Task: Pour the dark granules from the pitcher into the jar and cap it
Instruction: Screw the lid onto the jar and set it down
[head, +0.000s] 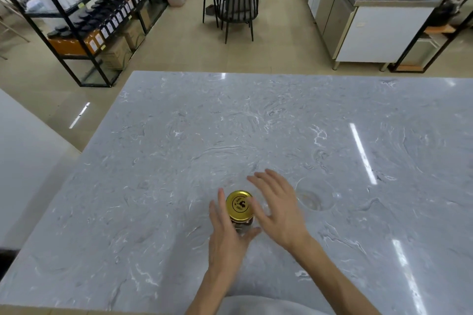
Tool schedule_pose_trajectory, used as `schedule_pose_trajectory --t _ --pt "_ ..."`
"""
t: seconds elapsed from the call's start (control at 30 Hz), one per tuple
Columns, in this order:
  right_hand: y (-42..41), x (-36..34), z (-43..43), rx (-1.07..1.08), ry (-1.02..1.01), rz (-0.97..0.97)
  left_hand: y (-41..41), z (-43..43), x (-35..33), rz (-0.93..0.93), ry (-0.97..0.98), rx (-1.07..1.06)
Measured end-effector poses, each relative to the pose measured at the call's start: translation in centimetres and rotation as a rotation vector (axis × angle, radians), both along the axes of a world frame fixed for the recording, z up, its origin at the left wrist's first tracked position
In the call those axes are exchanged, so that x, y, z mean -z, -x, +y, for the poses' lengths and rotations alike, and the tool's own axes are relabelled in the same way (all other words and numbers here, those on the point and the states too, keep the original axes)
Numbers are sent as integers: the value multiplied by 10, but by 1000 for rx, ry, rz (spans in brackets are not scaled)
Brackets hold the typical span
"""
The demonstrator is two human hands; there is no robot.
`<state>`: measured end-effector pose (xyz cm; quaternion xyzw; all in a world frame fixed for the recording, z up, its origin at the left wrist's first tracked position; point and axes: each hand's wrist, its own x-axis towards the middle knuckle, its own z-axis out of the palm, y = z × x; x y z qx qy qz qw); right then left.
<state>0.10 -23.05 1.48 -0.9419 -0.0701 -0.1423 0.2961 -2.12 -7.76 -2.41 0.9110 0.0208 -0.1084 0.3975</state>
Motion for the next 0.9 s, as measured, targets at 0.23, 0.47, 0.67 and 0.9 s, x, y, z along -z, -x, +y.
schedule_pose_trajectory --t 0.23,0.47,0.67,0.9 --pt "24 -3 -87 268 340 326 -10 28 -13 -403 -251 572" --pt "23 2 -104 253 306 503 -42 1 -34 -504 -415 471" --pt "19 -2 -104 260 305 532 -49 -20 -37 -431 -487 434" --pt "-9 -9 -111 216 263 547 -78 -24 -27 -322 -386 390"
